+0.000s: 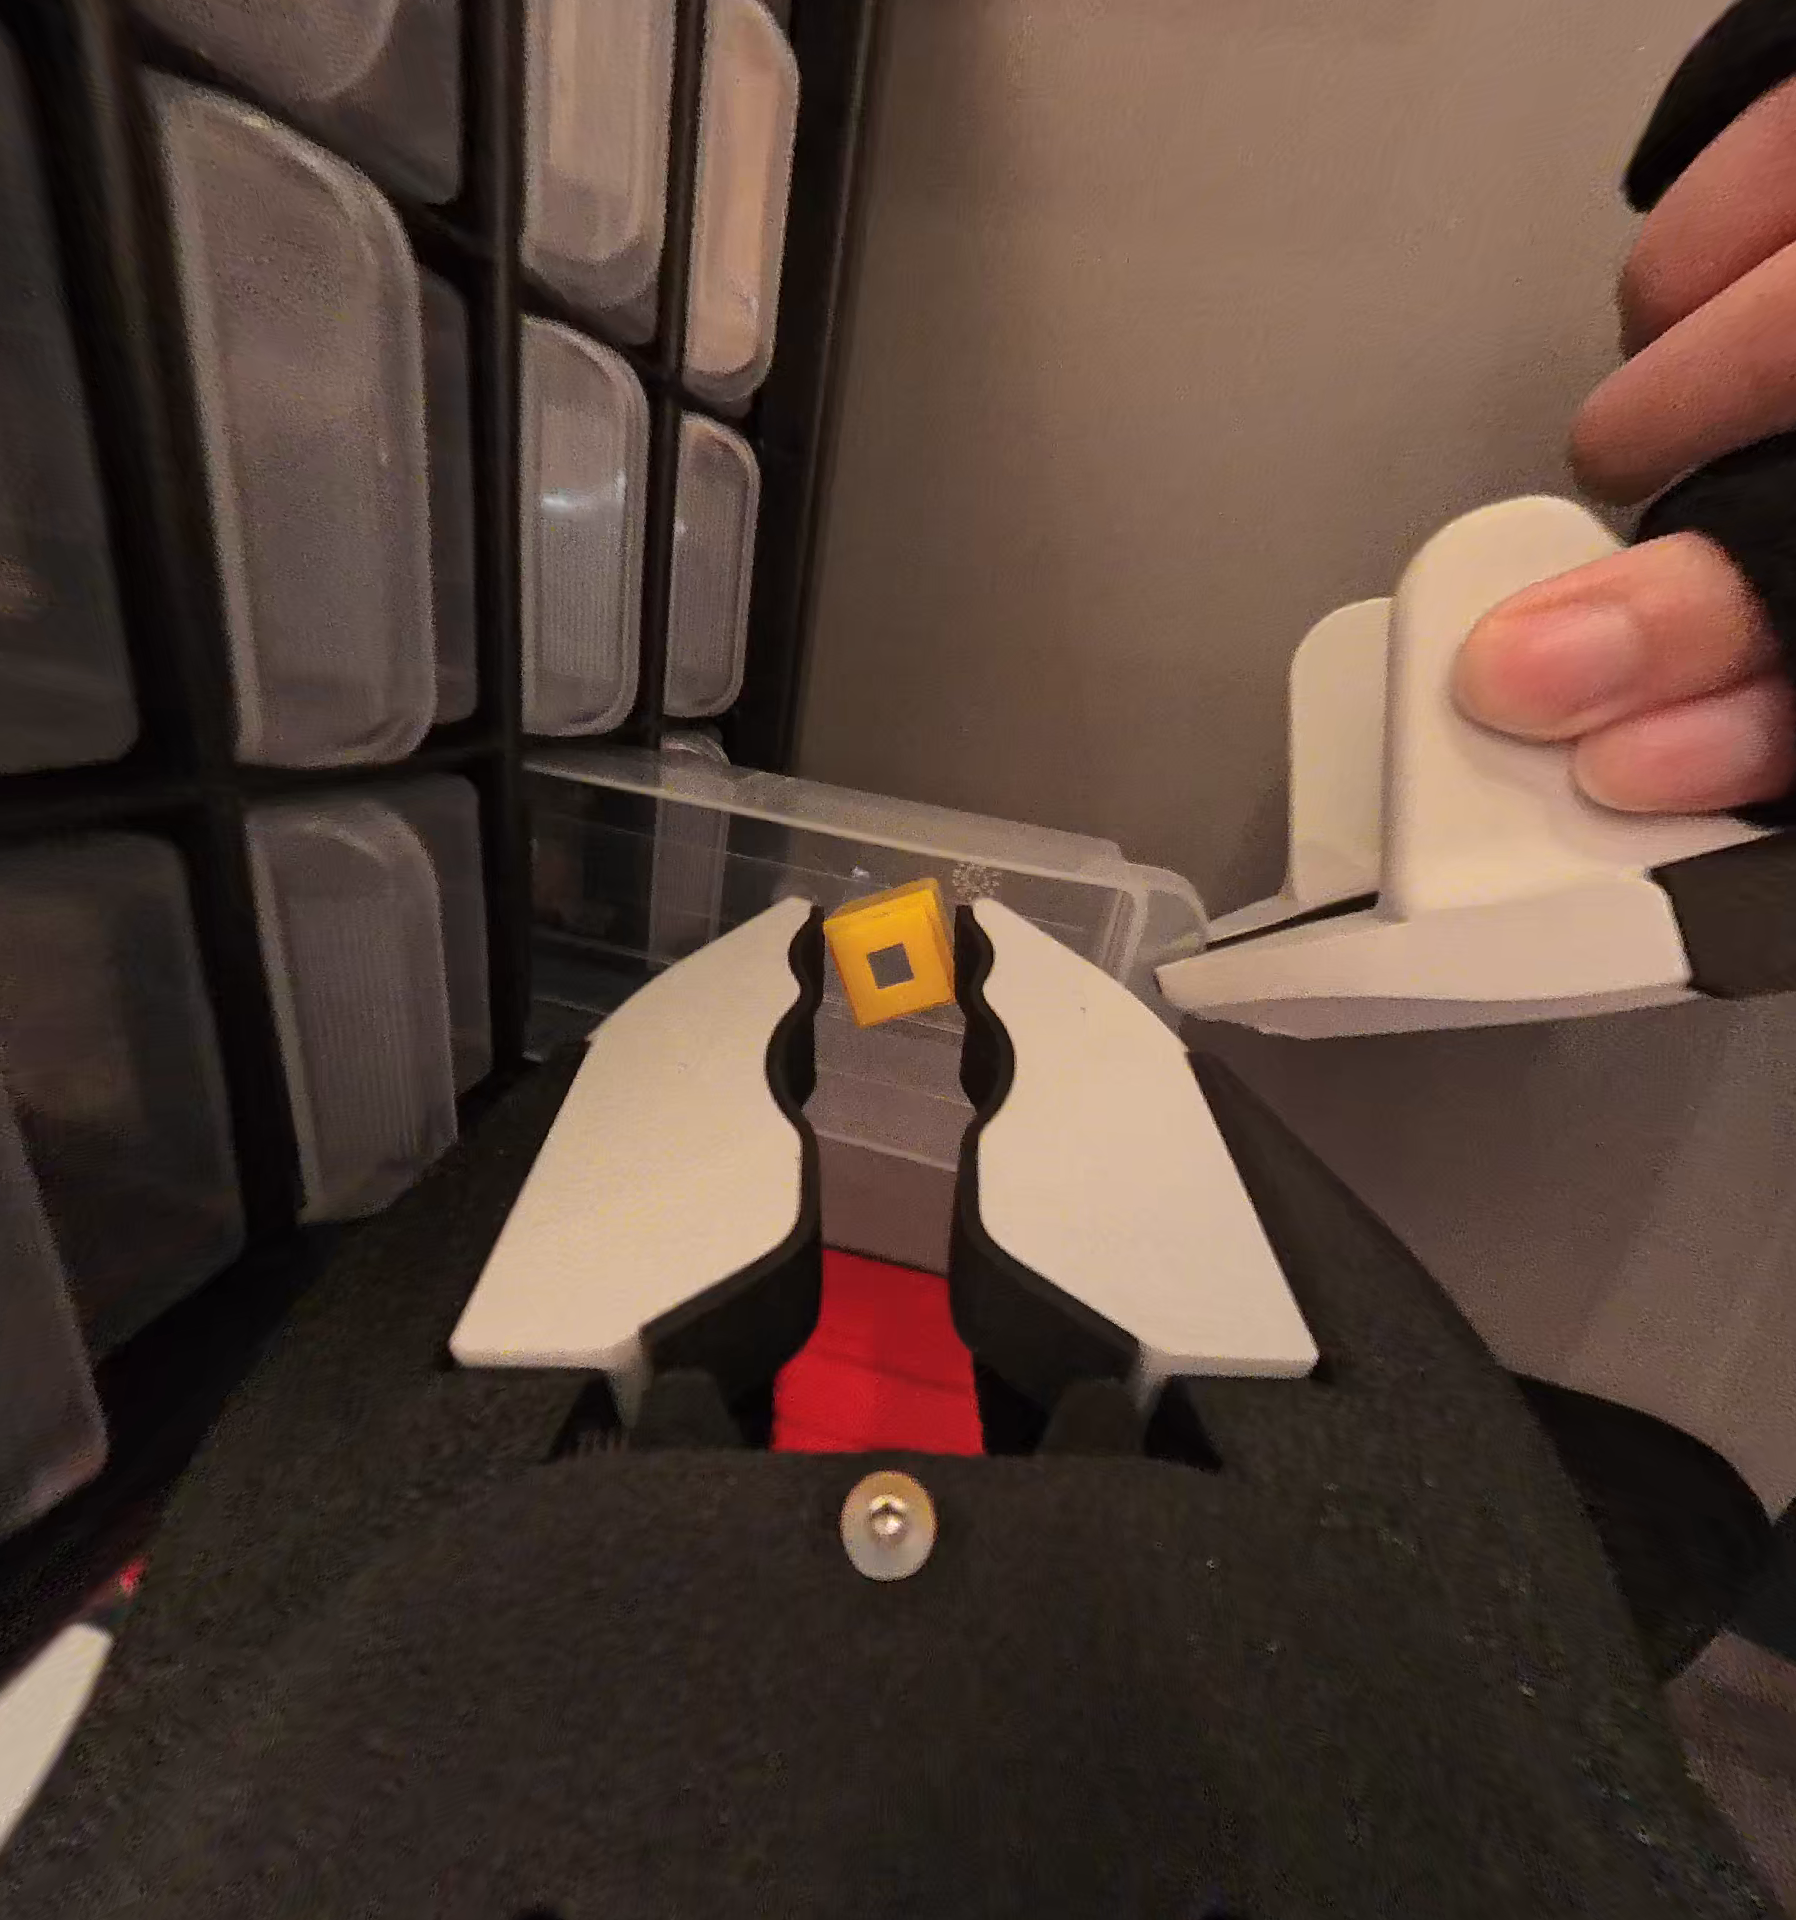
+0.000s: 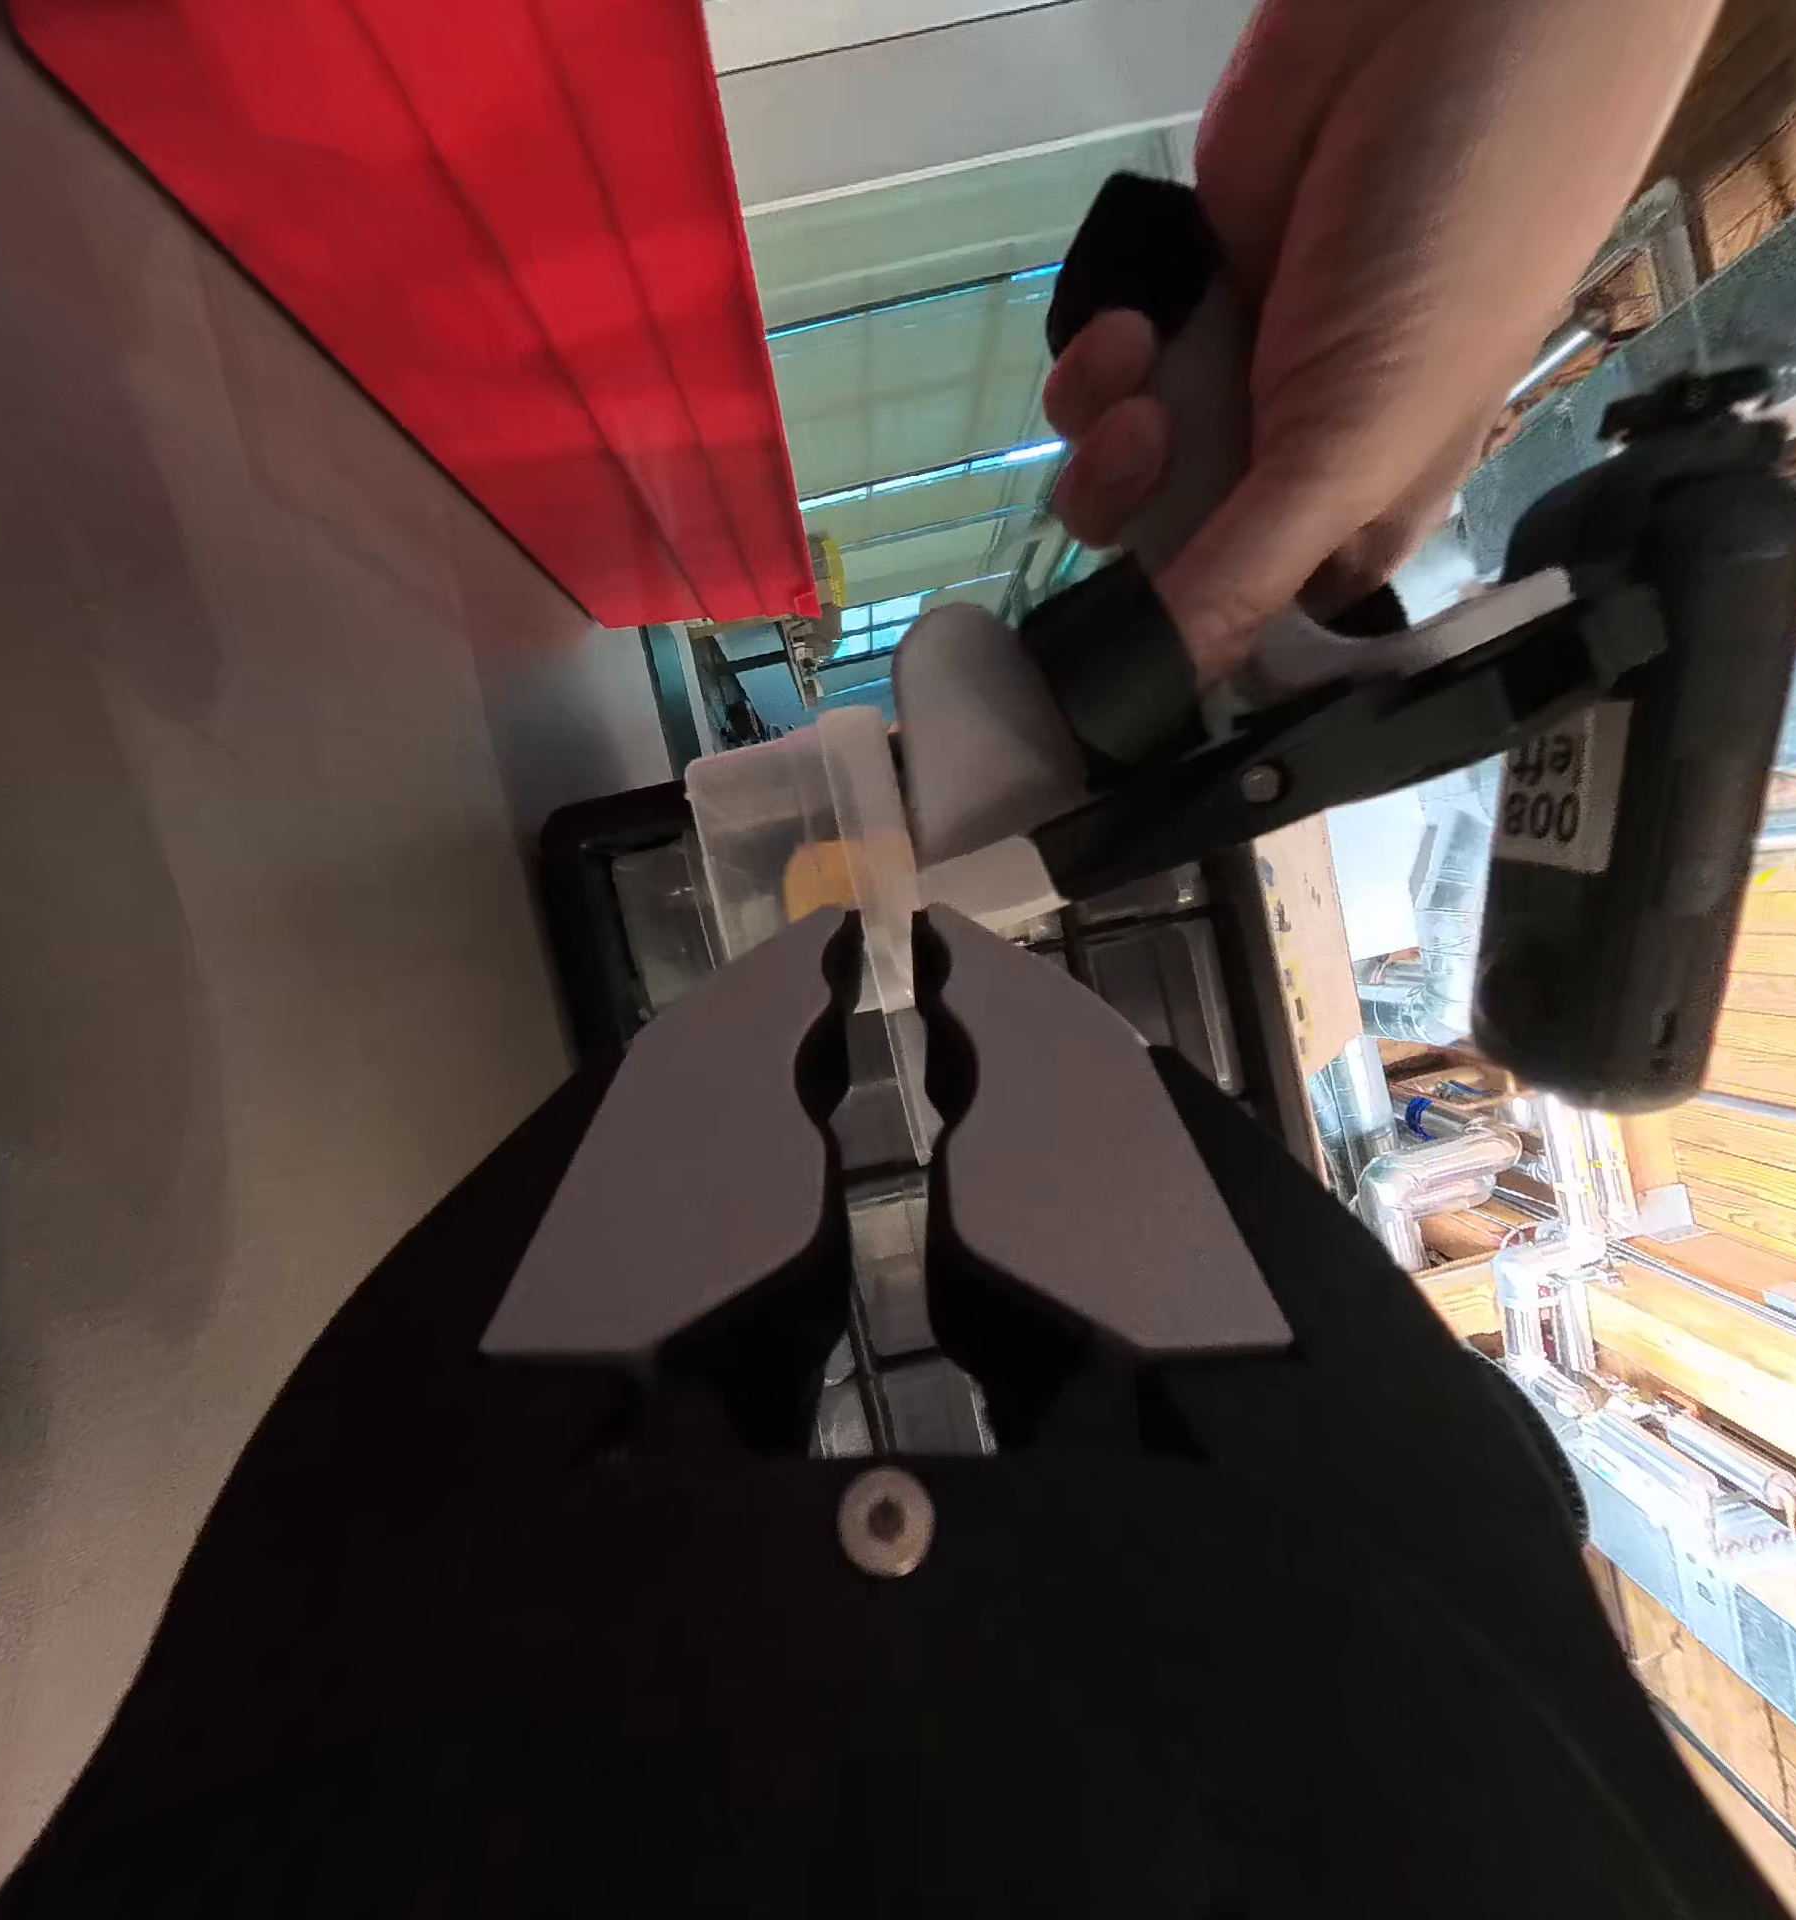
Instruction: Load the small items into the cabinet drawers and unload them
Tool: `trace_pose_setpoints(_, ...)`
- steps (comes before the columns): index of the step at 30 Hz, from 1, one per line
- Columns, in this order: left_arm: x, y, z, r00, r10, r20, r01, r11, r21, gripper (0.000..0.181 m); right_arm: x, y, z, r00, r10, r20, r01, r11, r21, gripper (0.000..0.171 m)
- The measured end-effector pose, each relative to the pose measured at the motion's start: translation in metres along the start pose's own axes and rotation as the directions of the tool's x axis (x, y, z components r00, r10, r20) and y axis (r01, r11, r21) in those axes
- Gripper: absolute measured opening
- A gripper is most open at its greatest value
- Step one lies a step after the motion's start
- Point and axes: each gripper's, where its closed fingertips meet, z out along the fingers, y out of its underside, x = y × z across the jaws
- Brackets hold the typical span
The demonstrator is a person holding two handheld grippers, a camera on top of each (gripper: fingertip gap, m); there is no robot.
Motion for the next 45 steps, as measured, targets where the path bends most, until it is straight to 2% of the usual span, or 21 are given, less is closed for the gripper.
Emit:
trace_pose_setpoints(3,0.0,0.005,0.008,0.999,0.024,-0.025,-0.025,0.998,-0.058,0.024,-0.002,0.001,0.0,1.0,0.001,0.016,-0.001,1.0,0.0,0.01)
trace_pose_setpoints(7,-0.001,0.006,0.012,0.999,0.011,-0.053,-0.015,0.997,-0.071,0.024,-0.006,0.001,0.001,0.999,-0.003,0.037,0.003,1.0,-0.004,0.01)
trace_pose_setpoints(11,-0.006,0.002,0.006,0.998,-0.042,-0.037,0.041,0.999,-0.027,0.029,-0.007,0.004,0.003,0.999,0.006,0.048,-0.005,1.0,-0.011,0.011)
trace_pose_setpoints(13,-0.005,-0.003,-0.01,0.997,-0.067,-0.024,0.068,0.997,0.042,0.031,-0.008,0.005,0.003,0.999,0.012,0.053,-0.011,1.0,-0.015,0.011)
trace_pose_setpoints(17,0.01,-0.007,-0.07,0.986,-0.167,-0.011,0.163,0.94,0.299,0.029,-0.008,0.007,0.008,0.999,0.007,0.035,-0.006,1.0,-0.017,0.011)
trace_pose_setpoints(20,0.023,0.017,-0.096,0.978,-0.207,0.032,0.182,0.913,0.364,0.029,-0.007,0.009,0.019,1.0,0.007,0.006,-0.007,1.0,-0.026,0.011)
trace_pose_setpoints(26,0.019,0.071,-0.108,0.943,-0.288,0.165,0.221,0.917,0.333,0.023,-0.004,0.038,0.053,0.996,0.074,-0.047,-0.08,0.984,-0.157,0.012)
trace_pose_setpoints(29,0.005,0.084,-0.111,0.923,-0.316,0.219,0.237,0.916,0.323,0.023,-0.007,0.045,0.067,0.998,0.034,-0.053,-0.043,0.982,-0.182,0.017)
trace_pose_setpoints(34,-0.006,0.091,-0.115,0.906,-0.373,0.202,0.285,0.888,0.362,0.023,-0.013,0.053,0.085,0.998,0.053,-0.034,-0.059,0.974,-0.218,0.03)
trace_pose_setpoints(39,-0.015,0.103,-0.117,0.884,-0.401,0.239,0.308,0.886,0.346,0.023,-0.015,0.053,0.08,0.999,0.028,-0.016,-0.03,0.976,-0.216,0.037)
trace_pose_setpoints(42,-0.023,0.119,-0.123,0.857,-0.437,0.273,0.337,0.876,0.344,0.023,-0.038,0.042,0.067,0.991,0.072,0.113,-0.056,0.989,-0.139,0.032)
trace_pose_setpoints(45,-0.029,0.141,-0.121,0.833,-0.486,0.265,0.404,0.861,0.309,0.024,-0.051,0.045,0.069,0.988,-0.031,0.152,0.056,0.985,-0.164,0.028)
